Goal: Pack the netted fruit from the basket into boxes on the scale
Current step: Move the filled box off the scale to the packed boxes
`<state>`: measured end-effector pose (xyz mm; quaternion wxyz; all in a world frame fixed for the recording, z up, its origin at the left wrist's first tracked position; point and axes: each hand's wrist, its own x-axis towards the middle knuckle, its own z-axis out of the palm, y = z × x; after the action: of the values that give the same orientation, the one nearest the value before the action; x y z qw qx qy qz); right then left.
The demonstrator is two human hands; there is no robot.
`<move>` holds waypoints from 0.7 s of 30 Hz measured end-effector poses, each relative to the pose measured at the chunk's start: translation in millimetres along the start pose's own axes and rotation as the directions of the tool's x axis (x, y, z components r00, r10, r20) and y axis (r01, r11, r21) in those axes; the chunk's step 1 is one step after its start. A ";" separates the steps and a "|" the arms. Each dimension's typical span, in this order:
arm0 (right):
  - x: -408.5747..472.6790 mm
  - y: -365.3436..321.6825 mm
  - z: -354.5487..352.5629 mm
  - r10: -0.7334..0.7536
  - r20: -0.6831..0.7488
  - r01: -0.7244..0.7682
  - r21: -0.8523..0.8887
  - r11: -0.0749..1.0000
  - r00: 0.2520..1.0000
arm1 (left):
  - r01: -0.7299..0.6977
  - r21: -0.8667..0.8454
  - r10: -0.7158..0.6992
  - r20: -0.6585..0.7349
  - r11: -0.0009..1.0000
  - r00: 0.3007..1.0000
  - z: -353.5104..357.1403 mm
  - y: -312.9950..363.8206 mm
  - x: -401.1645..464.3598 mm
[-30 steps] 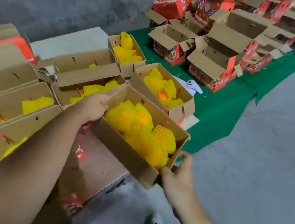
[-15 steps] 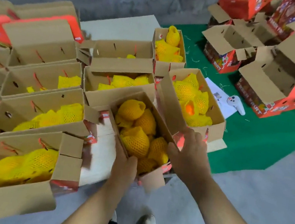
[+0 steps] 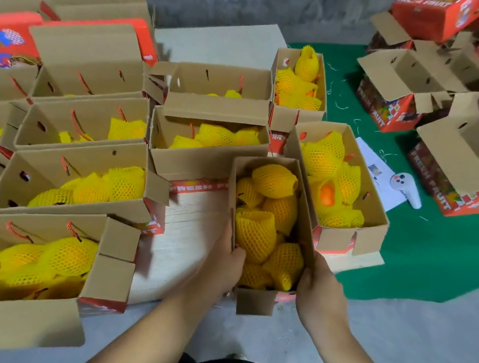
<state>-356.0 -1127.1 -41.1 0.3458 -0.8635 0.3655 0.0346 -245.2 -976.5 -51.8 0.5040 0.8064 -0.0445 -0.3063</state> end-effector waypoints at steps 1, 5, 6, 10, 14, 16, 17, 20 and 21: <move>5.8 -4.2 0.0 0.003 -0.009 -0.003 0.006 1.000 1.000 | -0.003 -0.006 0.003 -0.008 1.000 1.000 -1.9 4.7 5.1; 31.1 -19.5 -4.2 0.082 0.034 -0.083 0.022 0.996 0.996 | 0.001 -0.014 0.000 0.036 1.000 0.999 -11.5 20.0 19.2; 31.6 -22.6 -5.0 0.075 0.030 -0.076 0.025 0.997 0.997 | 0.015 -0.034 -0.013 0.055 0.999 0.998 -14.3 20.2 21.0; 17.8 -43.9 2.2 -0.068 -0.239 0.035 -0.141 0.989 0.969 | 0.054 -0.091 -0.057 -0.030 0.994 0.998 -36.5 6.2 17.3; 44.6 -84.9 6.4 -0.214 -0.339 0.176 -0.137 0.975 0.916 | -0.090 -0.129 0.061 -0.215 0.988 0.975 -72.3 3.4 24.7; 63.3 -103.1 4.4 -0.226 -0.299 0.196 -0.127 0.972 0.927 | -0.137 -0.141 0.098 -0.254 0.981 0.962 -87.8 15.1 39.7; 70.8 -109.2 4.2 -0.231 -0.275 0.213 -0.092 0.973 0.933 | -0.159 -0.133 0.120 -0.266 0.978 0.957 -94.7 22.6 47.9; 85.6 -119.7 4.4 -0.233 -0.227 0.239 0.000 0.971 0.946 | -0.212 -0.073 0.183 -0.290 0.975 0.940 -107.3 41.1 69.7; 90.0 -122.8 4.4 -0.228 -0.209 0.236 0.014 0.972 0.951 | -0.214 -0.057 0.189 -0.286 0.975 0.939 -109.1 44.3 74.7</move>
<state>-208.9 -1118.5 -2.3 0.3243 -0.8925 0.2959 -0.1031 -115.5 -940.8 -14.9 0.5687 0.8097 -0.0421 -0.1381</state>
